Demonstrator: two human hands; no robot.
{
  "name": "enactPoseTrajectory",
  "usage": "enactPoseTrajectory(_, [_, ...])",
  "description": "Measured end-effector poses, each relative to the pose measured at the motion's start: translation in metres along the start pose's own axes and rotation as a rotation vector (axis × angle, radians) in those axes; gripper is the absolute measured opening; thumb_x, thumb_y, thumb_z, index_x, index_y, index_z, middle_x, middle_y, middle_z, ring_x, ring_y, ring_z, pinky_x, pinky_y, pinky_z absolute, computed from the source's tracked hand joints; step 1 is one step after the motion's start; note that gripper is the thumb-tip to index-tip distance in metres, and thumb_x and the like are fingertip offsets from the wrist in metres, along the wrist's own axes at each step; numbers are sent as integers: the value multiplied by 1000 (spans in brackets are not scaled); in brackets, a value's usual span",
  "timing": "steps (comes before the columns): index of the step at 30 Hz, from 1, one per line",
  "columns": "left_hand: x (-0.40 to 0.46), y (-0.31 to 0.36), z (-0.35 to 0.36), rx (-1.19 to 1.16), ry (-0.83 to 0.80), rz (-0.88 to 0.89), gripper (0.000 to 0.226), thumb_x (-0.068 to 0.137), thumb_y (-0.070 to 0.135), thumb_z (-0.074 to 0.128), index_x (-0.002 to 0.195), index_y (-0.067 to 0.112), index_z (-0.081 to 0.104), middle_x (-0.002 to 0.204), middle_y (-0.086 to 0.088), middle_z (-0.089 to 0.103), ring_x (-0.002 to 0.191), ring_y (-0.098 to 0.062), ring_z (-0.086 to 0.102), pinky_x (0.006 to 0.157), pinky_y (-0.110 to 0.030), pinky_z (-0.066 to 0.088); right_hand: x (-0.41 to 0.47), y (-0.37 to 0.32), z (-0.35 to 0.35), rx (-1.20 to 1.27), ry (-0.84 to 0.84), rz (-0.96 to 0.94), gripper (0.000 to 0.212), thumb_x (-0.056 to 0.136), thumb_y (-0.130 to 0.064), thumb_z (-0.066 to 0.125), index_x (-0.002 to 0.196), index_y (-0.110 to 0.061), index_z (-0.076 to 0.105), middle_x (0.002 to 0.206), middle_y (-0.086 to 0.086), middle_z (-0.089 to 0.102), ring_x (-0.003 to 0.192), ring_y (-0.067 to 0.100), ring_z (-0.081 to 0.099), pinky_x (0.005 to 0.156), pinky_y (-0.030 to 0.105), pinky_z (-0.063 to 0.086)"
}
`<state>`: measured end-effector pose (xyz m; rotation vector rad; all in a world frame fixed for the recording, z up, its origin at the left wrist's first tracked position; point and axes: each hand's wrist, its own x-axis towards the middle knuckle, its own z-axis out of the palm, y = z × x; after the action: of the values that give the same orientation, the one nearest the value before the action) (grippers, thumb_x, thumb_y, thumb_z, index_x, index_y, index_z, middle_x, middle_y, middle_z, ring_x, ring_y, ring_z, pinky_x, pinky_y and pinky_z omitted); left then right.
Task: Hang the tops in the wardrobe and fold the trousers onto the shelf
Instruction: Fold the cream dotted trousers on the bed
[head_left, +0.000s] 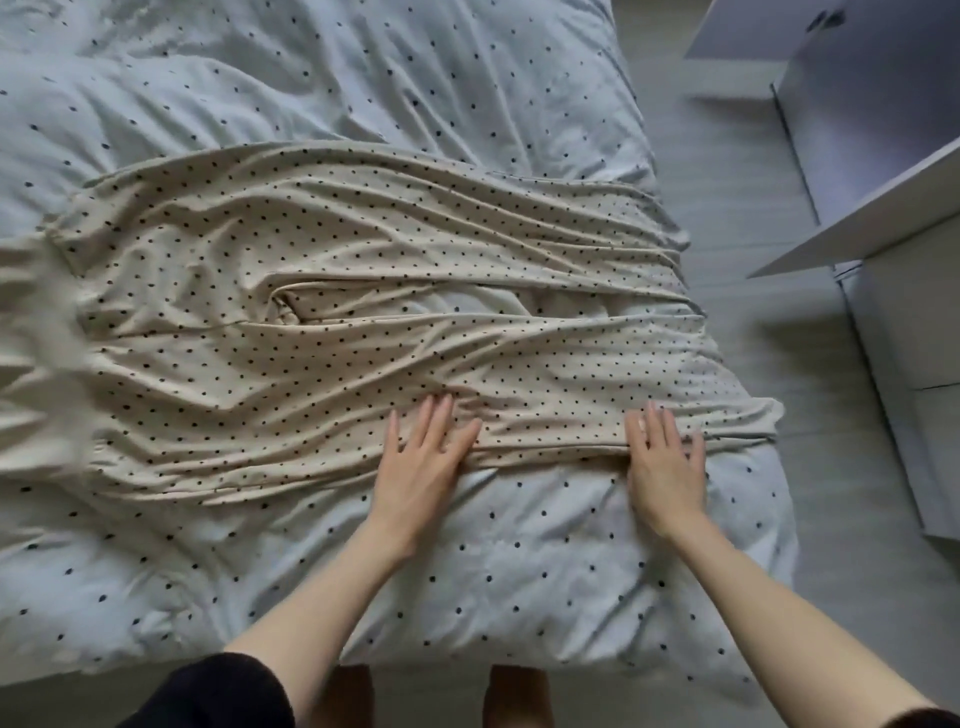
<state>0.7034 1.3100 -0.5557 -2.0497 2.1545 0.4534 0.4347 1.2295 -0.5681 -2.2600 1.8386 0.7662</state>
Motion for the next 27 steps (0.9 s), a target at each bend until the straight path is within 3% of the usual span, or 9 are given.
enactPoseTrajectory(3, [13, 25, 2, 60, -19, -90, 67, 95, 12, 49, 150, 29, 15, 158, -13, 5, 145, -34, 7, 112, -58, 4, 20, 35, 9, -1, -7, -71, 67, 94, -4, 33, 152, -21, 2, 160, 5, -2, 147, 24, 1, 115, 51, 7])
enactPoseTrajectory(7, [13, 36, -4, -2, 25, -167, 53, 82, -8, 60, 131, 11, 54, 147, -18, 37, 137, -40, 31, 110, -61, 22, 28, 64, 12, 62, 41, -88, 63, 93, -3, 33, 150, -22, 15, 159, 4, 10, 146, 21, 10, 115, 40, 14])
enactPoseTrajectory(10, [7, 46, -12, -42, 3, -186, 44, 82, -2, 63, 125, 8, 58, 138, -17, 49, 132, -39, 39, 107, -61, 28, 19, 79, 10, 126, 7, -115, 60, 93, -5, 35, 149, -22, 19, 157, 0, 18, 145, 17, 15, 114, 35, 22])
enactPoseTrajectory(15, [-20, 66, -27, -27, -54, -138, 67, 68, -22, 53, 128, 7, 55, 139, -13, 49, 131, -32, 42, 107, -53, 32, -8, 106, -9, 132, -67, -160, 57, 93, -2, 37, 146, -20, 25, 155, -2, 23, 141, 17, 23, 103, 37, 34])
enactPoseTrajectory(18, [-22, 66, -38, -29, 34, -86, 61, 47, -25, 71, 101, 5, 71, 111, -14, 68, 105, -37, 63, 84, -54, 49, -3, 119, -24, 114, -48, -117, 40, 88, -3, 40, 125, -17, 46, 133, 2, 51, 126, 20, 42, 89, 36, 38])
enactPoseTrajectory(20, [-19, 63, -45, -2, 54, -102, 42, 46, -9, 86, 83, 8, 73, 97, -12, 72, 93, -35, 68, 75, -52, 53, 8, 122, -34, 99, -47, -72, 32, 87, -4, 40, 114, -17, 50, 121, 3, 59, 117, 23, 49, 87, 36, 38])
enactPoseTrajectory(23, [-15, 54, -43, -12, -1, -211, 45, 53, 8, 90, 96, 10, 73, 108, -13, 69, 102, -35, 65, 81, -54, 50, 28, 122, -40, 111, -52, 4, 27, 87, -9, 44, 110, -18, 54, 115, 3, 64, 112, 24, 54, 88, 36, 37])
enactPoseTrajectory(25, [-13, 44, -36, -19, -23, -278, 50, 57, 5, 86, 104, 8, 71, 116, -16, 65, 108, -38, 62, 88, -56, 46, 42, 120, -36, 110, -66, 50, 27, 87, -11, 46, 110, -19, 56, 115, 2, 64, 113, 23, 55, 92, 36, 36])
enactPoseTrajectory(27, [-12, 39, -38, -13, 38, -273, 41, 54, -5, 84, 92, 5, 72, 103, -17, 70, 95, -36, 67, 82, -54, 49, 47, 122, -36, 95, -63, 82, 28, 85, -10, 46, 108, -20, 59, 113, 3, 66, 112, 24, 57, 95, 35, 37])
